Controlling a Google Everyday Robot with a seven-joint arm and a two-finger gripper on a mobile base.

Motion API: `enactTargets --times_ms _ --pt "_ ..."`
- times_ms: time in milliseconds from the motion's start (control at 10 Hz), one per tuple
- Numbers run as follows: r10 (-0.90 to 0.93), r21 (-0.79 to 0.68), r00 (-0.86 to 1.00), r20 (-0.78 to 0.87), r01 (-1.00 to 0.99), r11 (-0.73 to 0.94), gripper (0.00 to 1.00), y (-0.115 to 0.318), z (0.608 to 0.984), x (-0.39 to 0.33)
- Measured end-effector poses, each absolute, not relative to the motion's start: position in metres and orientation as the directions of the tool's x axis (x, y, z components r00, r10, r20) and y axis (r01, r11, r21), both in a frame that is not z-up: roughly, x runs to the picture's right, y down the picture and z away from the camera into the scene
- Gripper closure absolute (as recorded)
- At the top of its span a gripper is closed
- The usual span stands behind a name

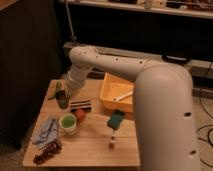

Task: Stack cups on top of each other

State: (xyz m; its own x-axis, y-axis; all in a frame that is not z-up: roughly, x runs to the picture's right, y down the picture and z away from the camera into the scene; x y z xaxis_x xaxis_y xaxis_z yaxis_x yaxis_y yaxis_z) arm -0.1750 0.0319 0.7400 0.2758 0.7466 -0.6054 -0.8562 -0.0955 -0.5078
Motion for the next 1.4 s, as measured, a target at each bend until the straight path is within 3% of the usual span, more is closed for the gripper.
enactTargets --times_ms 500,1000,1400 --pt "0.737 -0.509 0.269 -0.62 -0.853 -0.116 0.82 0.028 0.699 -0.148" --pt "0.682 -0.493 0.292 -0.671 -0.862 -0.116 0.82 0.101 0.699 -0.142" --pt "0.677 -0.53 0.336 -0.655 -0.843 -0.095 0.82 0.111 0.693 -0.159"
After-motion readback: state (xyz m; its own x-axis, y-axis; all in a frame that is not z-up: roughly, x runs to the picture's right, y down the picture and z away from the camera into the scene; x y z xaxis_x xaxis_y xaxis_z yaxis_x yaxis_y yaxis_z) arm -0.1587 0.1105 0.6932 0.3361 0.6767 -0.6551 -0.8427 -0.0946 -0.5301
